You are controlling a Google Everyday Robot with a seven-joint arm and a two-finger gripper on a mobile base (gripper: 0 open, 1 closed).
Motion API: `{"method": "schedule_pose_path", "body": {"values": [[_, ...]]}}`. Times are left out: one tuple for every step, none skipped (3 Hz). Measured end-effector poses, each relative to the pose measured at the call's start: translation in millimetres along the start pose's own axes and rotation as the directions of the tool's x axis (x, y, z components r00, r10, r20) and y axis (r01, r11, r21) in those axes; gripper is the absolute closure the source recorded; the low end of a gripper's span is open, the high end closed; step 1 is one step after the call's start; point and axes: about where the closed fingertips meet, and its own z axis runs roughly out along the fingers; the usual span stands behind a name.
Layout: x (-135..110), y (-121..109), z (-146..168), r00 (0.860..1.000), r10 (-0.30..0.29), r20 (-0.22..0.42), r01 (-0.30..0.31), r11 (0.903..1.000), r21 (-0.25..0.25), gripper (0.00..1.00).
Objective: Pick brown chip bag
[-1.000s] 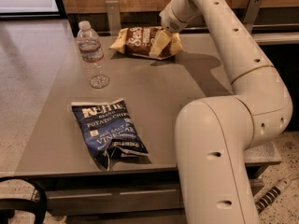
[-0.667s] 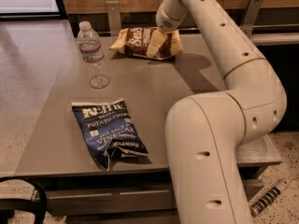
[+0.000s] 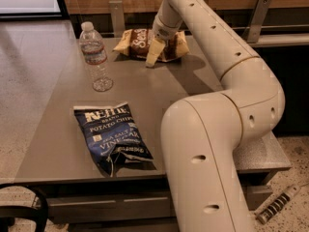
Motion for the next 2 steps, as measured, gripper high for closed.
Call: {"method": "schedule_pose_path", "body": {"values": [[-0.3,0.7,3.4,1.000,-0.003,-0.001,0.003,1.0000,-0.002,0.24],[-1.6,0.5,2.5,1.000,-0.003,-0.002,0.003,1.0000,-0.005,0.57]]}}
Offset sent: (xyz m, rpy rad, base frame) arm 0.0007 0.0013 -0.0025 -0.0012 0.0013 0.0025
